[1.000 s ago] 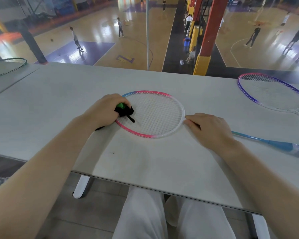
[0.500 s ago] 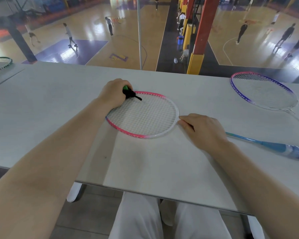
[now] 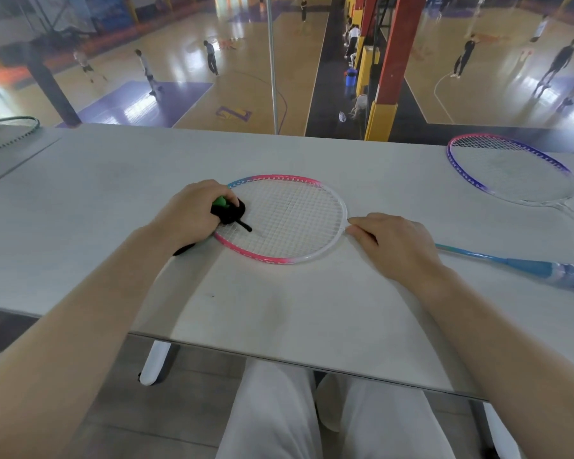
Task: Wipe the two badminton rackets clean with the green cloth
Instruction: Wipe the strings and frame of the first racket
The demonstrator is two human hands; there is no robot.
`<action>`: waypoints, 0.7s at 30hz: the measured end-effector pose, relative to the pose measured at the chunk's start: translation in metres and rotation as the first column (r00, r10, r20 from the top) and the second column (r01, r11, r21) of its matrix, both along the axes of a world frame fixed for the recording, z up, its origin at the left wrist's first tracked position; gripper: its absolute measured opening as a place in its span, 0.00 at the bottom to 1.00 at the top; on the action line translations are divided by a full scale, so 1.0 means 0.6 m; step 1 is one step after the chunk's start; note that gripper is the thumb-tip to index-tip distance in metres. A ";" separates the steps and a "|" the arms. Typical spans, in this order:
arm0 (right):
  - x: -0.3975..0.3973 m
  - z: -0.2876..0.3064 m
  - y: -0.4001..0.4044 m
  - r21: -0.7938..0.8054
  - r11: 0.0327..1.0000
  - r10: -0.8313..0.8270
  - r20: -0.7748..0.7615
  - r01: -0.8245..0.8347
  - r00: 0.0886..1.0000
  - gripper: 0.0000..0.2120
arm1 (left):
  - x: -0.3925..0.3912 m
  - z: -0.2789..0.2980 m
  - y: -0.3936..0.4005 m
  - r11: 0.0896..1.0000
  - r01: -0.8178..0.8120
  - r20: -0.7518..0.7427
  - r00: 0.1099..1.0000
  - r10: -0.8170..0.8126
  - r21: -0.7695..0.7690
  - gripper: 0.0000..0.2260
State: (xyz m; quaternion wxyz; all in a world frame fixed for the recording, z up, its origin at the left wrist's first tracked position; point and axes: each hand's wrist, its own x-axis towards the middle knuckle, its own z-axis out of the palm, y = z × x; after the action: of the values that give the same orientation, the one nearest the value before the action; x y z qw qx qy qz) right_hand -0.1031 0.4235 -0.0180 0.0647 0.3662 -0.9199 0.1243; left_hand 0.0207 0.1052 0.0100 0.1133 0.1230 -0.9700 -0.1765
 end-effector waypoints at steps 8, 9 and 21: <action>-0.002 0.000 0.000 -0.024 1.000 0.013 0.016 -0.012 1.000 0.18 | 0.079 -0.010 0.025 0.997 -0.030 -0.023 0.999 0.032 0.077 0.22; -0.003 0.001 0.000 -0.030 0.999 0.018 0.021 -0.017 1.000 0.17 | 0.074 -0.012 0.020 0.998 -0.039 -0.036 0.999 0.041 0.046 0.21; -0.007 -0.001 0.001 -0.004 0.999 0.043 0.041 -0.043 0.998 0.18 | -0.074 -0.001 -0.048 0.994 -0.058 -0.013 0.998 0.057 -0.088 0.19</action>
State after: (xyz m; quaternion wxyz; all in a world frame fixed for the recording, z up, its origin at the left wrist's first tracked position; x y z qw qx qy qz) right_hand -0.1072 0.4240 -0.0184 0.0439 0.3833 -0.9127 0.1344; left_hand -0.0236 0.0765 0.0092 0.1289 0.1447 -0.9723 -0.1308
